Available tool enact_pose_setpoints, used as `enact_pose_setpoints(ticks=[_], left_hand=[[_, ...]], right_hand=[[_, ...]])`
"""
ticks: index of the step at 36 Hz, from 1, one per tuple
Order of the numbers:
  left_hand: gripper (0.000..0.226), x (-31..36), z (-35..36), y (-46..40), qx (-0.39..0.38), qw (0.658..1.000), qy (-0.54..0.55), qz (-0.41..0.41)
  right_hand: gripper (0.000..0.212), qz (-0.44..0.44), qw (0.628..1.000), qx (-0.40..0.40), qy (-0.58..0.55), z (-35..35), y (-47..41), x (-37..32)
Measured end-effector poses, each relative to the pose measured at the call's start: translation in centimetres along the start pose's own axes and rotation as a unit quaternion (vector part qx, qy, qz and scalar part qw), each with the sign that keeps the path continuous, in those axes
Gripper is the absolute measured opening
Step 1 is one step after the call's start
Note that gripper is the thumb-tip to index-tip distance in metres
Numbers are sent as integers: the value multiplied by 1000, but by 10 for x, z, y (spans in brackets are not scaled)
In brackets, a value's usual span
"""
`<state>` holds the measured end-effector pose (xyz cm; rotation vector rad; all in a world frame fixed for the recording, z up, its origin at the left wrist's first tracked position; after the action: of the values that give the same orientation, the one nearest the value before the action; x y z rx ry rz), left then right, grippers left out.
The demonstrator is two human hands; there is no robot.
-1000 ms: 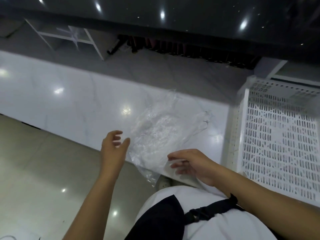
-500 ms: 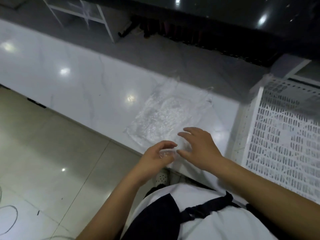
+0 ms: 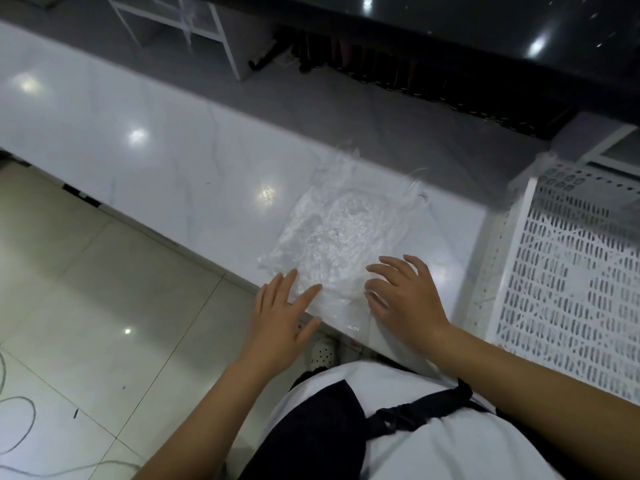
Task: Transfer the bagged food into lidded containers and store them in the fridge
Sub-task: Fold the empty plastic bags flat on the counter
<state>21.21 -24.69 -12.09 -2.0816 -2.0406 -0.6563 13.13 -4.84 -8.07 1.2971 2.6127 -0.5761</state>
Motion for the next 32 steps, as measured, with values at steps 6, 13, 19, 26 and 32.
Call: enact_pose_setpoints(ticks=[6,13,19,26,32], left_hand=[[40,3,-9,16,164,980,108,-19],[24,6,-10,21,199,977,68,42],[18,-4,-23,19,211,972,102,-13],[22,-6,-73,7,286,943,166,-35],[28,-16,-99,-49,210,958,176,-89]], right_hand=[[7,-28,999,-1,-20,-5,6,-19],[5,-69,996,-52,-38,4,12,-40],[5,-82,993,-73,-40,14,15,-47],[22,-14,993,-75,-95,8,10,-38],[69,166,968,-188,-26,23,-13,-14]])
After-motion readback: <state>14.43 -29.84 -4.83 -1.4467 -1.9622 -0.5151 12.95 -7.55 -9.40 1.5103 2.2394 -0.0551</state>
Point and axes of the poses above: each hand's wrist, its own y-axis away from the middle knuckle, its own z-axis out of the palm, x = y × z, the point moved 6 cm from there along -y, towards the middle knuckle, and after that the axes turned 2 degrees about z, right-handed, at the moved point
